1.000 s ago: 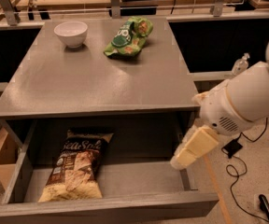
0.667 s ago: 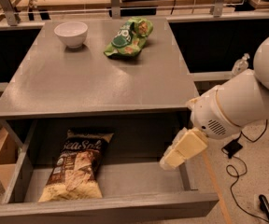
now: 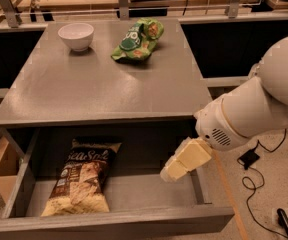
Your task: Pick brown chip bag from top drawer and place on counter
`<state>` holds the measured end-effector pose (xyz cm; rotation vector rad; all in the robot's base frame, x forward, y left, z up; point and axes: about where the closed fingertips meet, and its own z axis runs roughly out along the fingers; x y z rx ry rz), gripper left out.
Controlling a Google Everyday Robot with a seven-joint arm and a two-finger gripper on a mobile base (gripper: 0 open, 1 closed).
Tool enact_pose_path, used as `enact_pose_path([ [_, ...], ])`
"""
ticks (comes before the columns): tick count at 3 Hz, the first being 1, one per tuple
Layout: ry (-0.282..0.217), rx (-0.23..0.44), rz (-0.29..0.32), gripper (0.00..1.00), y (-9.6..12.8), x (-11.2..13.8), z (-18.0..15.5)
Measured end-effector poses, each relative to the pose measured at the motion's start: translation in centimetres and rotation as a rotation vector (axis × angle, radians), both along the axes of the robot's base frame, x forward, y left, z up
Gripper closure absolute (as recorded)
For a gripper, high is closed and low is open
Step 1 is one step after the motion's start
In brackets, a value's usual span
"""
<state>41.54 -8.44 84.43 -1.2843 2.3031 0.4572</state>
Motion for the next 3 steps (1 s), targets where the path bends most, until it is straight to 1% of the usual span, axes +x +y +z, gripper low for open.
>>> enact_pose_path([
  [1,0.021,0.039,-0.031,0.0,0.1,0.3,-0.7],
  [2,0.088,0.087,-0.043,0.0,2.6,0.3,-4.0],
  [3,0.143,0.115,-0.058,0.0,4.6,0.3,-7.3],
])
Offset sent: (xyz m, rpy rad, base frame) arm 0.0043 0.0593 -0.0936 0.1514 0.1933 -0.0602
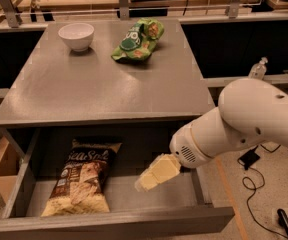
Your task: Pick brown chip bag from top drawer and place on counter
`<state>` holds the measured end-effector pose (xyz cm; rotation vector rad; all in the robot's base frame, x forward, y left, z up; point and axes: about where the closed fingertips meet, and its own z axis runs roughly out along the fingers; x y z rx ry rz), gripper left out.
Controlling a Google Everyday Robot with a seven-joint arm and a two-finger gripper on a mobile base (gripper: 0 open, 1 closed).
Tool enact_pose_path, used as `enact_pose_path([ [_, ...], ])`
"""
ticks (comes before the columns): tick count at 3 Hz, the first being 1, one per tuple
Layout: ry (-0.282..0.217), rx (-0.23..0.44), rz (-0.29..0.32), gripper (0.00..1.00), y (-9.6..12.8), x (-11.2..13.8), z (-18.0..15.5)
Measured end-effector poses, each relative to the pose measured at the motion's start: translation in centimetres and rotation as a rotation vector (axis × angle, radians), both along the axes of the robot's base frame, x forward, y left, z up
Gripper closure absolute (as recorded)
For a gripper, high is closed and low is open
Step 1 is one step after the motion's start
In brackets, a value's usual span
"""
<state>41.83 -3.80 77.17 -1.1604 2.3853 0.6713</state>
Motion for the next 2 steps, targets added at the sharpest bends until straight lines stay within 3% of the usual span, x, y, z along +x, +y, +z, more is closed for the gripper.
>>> enact_pose_path([
  [2,0.043,-0.053,-0.063,0.0,4.1,-0.2,-2.8],
])
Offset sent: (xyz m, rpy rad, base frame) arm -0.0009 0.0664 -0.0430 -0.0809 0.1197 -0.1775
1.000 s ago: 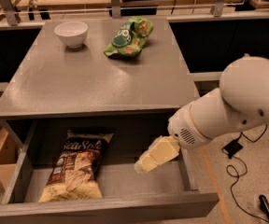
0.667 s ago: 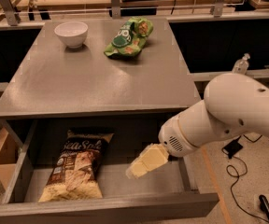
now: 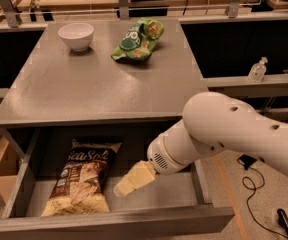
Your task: Pick brown chip bag from top drawer and place on counter
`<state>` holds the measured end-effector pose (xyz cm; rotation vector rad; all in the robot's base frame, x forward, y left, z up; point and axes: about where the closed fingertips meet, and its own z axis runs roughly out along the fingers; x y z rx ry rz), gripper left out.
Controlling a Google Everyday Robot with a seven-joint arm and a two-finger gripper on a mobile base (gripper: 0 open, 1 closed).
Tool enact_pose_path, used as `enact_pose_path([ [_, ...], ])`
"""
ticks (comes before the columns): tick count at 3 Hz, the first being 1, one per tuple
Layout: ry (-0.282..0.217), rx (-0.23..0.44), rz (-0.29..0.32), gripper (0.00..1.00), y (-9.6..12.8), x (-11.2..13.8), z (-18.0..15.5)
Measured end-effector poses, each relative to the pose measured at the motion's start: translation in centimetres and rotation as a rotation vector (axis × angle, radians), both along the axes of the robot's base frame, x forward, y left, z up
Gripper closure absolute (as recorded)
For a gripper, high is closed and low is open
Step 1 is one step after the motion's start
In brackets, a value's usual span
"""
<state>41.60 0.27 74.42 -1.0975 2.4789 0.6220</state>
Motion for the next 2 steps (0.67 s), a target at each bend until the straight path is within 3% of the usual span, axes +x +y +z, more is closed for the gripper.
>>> enact_pose_path([
  [1,0.08,0.036,-0.104,0.0,2.26,0.86,-1.31],
  [2,0.08,0.036,-0.104,0.0,2.26,0.85,-1.31],
])
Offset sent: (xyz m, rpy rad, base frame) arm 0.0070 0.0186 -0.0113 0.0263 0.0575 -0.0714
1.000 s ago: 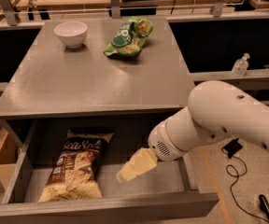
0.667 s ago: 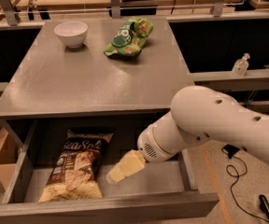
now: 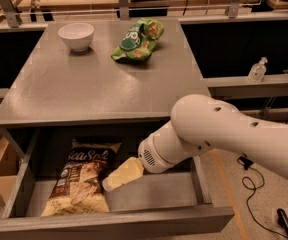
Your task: Pick brown chip bag from top drawer and place on counter
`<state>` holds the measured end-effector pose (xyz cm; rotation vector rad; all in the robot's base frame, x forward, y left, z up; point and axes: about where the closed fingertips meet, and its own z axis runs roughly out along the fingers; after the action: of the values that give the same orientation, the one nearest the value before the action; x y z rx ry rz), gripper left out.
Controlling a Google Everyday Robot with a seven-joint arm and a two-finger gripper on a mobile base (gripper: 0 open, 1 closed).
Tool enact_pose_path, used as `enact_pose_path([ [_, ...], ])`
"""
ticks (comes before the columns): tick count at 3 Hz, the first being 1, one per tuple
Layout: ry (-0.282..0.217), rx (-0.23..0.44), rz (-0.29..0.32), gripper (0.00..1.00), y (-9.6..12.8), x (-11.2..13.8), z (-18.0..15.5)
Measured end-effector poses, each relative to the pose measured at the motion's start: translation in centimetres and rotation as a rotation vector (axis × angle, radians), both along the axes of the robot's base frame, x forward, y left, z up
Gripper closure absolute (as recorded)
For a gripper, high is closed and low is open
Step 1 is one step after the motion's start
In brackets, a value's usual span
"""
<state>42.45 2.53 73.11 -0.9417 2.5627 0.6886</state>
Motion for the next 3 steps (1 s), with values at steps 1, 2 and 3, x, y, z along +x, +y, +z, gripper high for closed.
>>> enact_pose_path([
  [1,0.016,-0.008,-0.037,0.0,1.2,-0.4,-0.2],
  [2,-0.004,-0.054,-0.03,0.0,5.5,-1.6,-0.5],
  [3,0.014,-0.058,-0.049,0.0,9.4,-2.7,-1.0],
])
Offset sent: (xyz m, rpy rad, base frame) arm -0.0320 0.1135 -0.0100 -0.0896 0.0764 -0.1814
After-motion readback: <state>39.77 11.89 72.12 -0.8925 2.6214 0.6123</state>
